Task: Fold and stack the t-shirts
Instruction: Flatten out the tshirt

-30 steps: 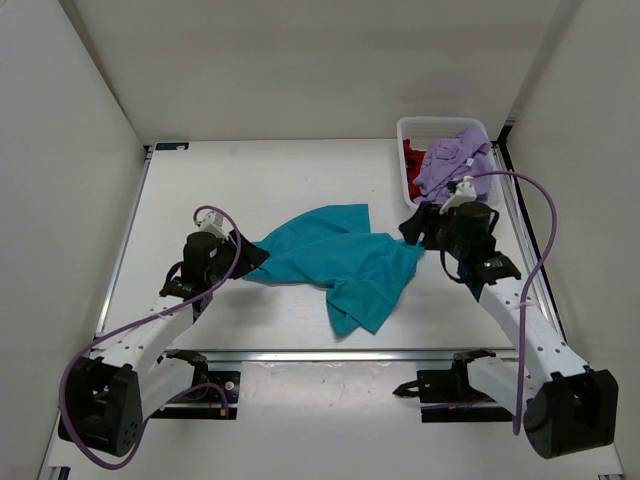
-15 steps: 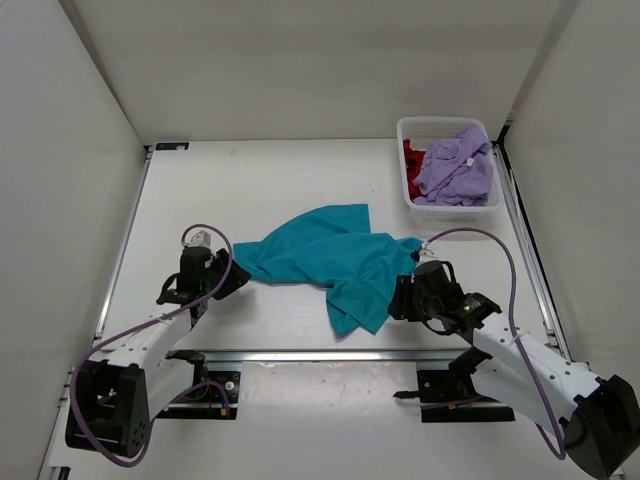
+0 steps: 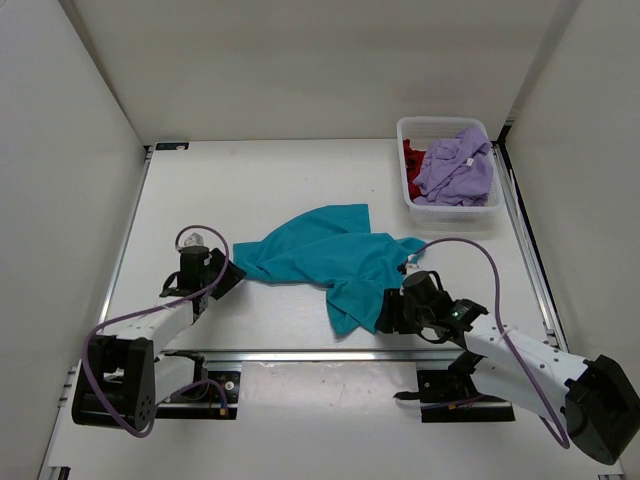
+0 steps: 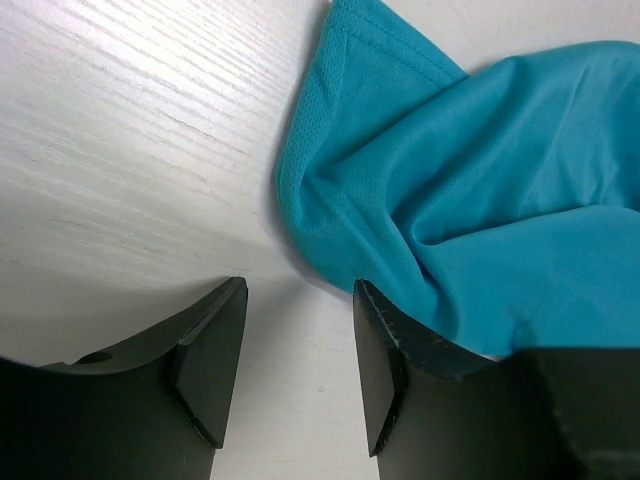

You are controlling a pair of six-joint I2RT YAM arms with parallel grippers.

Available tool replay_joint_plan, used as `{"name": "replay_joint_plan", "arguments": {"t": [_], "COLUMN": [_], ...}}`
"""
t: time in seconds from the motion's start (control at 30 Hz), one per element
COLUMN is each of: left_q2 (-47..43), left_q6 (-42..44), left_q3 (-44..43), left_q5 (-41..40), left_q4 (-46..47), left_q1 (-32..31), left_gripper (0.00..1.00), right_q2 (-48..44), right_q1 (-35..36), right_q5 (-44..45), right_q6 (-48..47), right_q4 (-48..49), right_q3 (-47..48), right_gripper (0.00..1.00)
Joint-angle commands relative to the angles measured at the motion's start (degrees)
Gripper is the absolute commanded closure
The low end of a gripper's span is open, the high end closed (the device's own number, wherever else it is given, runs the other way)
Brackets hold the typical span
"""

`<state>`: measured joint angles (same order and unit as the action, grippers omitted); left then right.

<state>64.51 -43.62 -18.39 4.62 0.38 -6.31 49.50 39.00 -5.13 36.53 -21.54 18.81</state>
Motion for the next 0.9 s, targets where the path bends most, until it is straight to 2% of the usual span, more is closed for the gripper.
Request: {"name": "replay_joint_plan", "arguments": {"t": [0.0, 0.2, 0.23, 0.3, 0.37, 0.57, 0.77, 0.87], "left_q2": [0.09, 2.19, 2.63, 3.77, 5.79, 12.03, 22.04, 24.69], "left_q6": [-1.21, -2.26, -2.44, -2.79, -3.14, -2.97, -2.35, -2.53], "left_q3": [-2.52, -3.58, -3.67, -4.10, -3.93, -8.40, -15.17, -17.98], "left_q5": [-2.86, -4.53, -4.53, -6.72, -6.38, -8.75, -8.92, -8.93], "left_q4": [2.43, 4.10, 4.10, 4.80, 5.85, 6.73, 6.30, 6.12], "left_q1": [-0.38, 1.38, 1.73, 2.17, 3.14, 2.70, 1.13, 0.42], "left_gripper": [0.42, 0.43, 0.43, 0.43, 0.43, 0.42, 0.41, 0.45], "right_q2": [2.44, 7.18, 7.72, 8.86, 9.39, 3.34, -3.08, -4.58], "right_q1": [1.25, 2.83, 3.35, 2.49, 1.26, -3.13, -8.15, -8.77], "right_q5": [-0.06, 1.43, 1.43, 1.78, 1.26, 2.40, 0.56, 0.20], "right_q6": [1.17, 0.65, 0.64, 0.91, 1.34, -0.67, -2.43, -2.52], "right_q4": [4.66, 6.51, 6.77, 8.26, 9.24, 5.82, 1.77, 0.98], "right_q3": [-0.44, 0.70, 0.79, 0.36, 0.00, 1.58, 1.06, 0.79], "right_gripper": [0.55, 0.58, 0.61, 0.75, 0.84, 1.00, 1.00, 1.00]}}
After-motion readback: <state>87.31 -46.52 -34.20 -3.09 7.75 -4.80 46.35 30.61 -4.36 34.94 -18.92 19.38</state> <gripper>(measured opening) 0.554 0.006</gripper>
